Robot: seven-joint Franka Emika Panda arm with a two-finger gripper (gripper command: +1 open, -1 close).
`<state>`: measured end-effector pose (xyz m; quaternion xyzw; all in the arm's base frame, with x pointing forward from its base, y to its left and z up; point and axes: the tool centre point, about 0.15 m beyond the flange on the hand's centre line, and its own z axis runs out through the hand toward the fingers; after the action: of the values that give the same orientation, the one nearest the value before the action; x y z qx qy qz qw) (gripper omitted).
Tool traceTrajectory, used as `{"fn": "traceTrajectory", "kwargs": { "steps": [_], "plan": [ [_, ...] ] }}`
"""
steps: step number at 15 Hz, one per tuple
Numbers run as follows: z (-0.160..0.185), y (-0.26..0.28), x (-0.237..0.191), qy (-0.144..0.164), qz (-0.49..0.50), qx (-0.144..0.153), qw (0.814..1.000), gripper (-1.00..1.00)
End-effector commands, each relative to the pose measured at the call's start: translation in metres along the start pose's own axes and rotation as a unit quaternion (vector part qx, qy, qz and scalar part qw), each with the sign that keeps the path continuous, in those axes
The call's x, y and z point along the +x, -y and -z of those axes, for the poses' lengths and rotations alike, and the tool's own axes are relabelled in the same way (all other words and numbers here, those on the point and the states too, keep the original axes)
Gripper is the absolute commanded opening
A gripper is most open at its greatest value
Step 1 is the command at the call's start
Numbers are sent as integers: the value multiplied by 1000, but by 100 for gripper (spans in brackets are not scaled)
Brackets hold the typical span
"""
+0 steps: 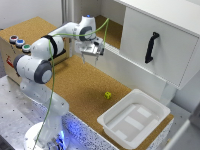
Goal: Sweep the yellow block to the left
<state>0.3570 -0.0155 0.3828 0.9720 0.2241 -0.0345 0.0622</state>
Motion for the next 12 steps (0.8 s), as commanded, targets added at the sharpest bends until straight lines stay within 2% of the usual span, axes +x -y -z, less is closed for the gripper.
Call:
{"fn": "traceTrajectory", "kwargs": {
  "steps": [1,3,8,12],
  "plan": [
    [-61,-23,-38,-26,5,-3,1000,100],
    [-75,-30,-46,-12,3,-10,1000,100],
    [-103,-70,-64,16,-42,-3,999,100],
    [-112,-118,-73,16,-93,3,996,100]
  ]
}}
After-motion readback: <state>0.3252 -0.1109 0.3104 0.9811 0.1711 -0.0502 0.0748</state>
